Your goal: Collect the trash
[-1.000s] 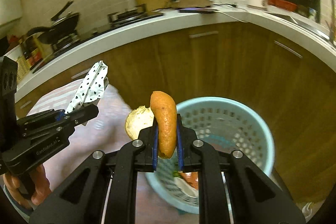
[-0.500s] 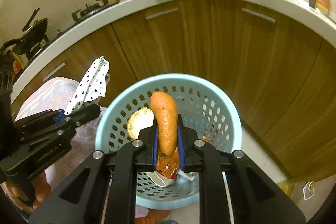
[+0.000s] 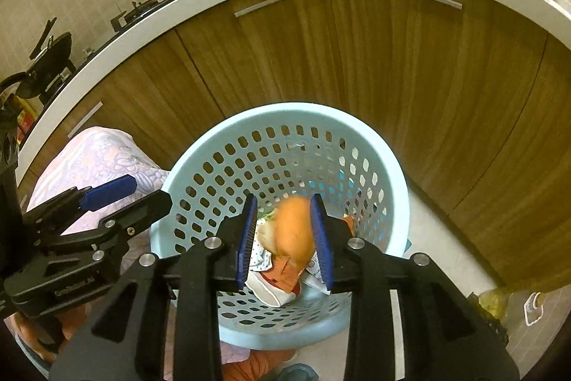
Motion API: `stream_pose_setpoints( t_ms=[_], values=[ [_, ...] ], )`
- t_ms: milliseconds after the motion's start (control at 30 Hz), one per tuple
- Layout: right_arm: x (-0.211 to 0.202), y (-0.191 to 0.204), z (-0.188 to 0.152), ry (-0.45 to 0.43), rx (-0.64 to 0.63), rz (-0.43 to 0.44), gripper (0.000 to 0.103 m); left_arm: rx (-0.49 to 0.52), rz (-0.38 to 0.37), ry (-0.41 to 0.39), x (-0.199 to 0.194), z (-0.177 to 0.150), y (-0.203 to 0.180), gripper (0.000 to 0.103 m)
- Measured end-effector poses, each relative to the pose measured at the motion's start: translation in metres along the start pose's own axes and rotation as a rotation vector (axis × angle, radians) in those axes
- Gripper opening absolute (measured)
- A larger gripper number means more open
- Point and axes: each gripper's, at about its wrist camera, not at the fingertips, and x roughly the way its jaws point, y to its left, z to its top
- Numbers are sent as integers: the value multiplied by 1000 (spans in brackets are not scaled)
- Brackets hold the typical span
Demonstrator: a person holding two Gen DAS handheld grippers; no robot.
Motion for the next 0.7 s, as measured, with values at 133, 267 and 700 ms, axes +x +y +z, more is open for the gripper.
stream_pose_setpoints(
  t_ms=[133, 267, 700],
  values=[
    [-9, 10, -1, -30, -25, 6, 50, -16, 6, -40, -17, -2, 8, 64],
    [-23, 23, -1, -67, -48, 26, 50, -35, 28, -106, -42, -6, 14, 64],
    [-92, 94, -11, -289, -172, 11, 54, -108, 228, -364, -152, -39, 38, 77]
  ],
)
